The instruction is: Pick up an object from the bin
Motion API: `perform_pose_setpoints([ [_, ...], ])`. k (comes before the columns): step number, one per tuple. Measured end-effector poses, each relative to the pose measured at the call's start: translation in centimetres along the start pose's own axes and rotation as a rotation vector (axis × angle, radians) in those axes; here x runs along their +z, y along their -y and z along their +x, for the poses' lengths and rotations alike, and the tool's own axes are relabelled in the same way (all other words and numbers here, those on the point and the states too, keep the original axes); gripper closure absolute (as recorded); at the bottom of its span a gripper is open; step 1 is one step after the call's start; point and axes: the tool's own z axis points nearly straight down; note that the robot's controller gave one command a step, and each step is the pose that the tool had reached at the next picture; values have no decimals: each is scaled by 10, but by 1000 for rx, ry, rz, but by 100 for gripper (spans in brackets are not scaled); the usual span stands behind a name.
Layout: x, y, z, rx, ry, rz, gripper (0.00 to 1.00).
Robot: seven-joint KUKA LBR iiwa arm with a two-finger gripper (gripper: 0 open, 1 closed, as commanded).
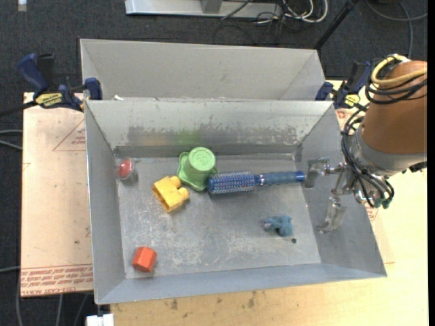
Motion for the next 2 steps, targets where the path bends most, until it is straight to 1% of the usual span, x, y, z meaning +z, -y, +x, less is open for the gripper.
perform_pose_setpoints([
  [1, -4, -1, -2, -4, 8, 1, 100],
  [2, -4, -1, -2, -5, 8, 2, 0],
])
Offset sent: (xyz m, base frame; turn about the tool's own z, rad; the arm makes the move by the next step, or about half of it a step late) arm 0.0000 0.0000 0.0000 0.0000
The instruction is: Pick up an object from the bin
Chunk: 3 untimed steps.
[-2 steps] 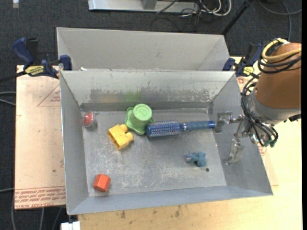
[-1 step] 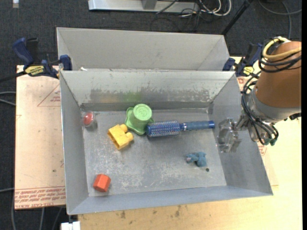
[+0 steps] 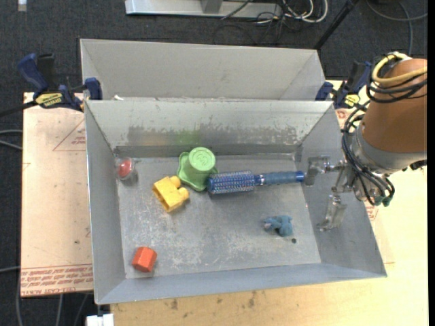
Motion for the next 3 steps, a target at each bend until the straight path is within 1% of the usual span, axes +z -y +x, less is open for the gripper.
perform_pose_setpoints([
  [1, 150, -41, -7, 5, -8, -2, 0],
  [2, 120, -103, -13, -167, 3, -3, 0],
  [3, 123, -26, -60, 95, 4, 1, 0],
])
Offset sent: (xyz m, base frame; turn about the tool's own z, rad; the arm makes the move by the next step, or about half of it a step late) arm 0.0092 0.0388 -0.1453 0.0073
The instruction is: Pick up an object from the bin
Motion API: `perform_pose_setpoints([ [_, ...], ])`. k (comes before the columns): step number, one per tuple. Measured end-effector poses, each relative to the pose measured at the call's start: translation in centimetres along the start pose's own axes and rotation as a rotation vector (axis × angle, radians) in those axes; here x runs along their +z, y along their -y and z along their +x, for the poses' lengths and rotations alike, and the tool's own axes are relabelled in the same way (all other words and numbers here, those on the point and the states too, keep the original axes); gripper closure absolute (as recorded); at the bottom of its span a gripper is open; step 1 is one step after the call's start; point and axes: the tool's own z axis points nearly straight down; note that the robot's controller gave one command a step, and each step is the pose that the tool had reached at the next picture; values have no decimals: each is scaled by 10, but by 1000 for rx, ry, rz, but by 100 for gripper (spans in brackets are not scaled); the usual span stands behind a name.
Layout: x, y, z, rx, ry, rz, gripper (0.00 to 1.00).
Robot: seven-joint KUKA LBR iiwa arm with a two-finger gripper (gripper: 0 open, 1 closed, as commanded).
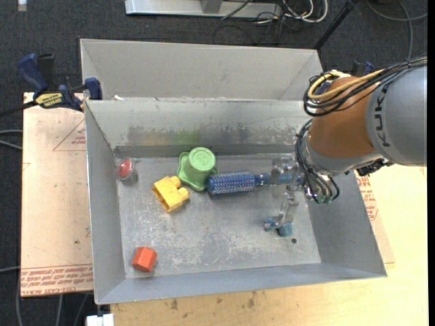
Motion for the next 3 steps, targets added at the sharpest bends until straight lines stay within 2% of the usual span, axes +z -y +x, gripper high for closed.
perform_pose_setpoints([
  [1, 44, -72, -54, -52, 0, -6, 0],
  [2, 43, -68, -53, -47, -3, -3, 100],
  [3, -94, -73, -51, -43, 5, -3, 100],
])
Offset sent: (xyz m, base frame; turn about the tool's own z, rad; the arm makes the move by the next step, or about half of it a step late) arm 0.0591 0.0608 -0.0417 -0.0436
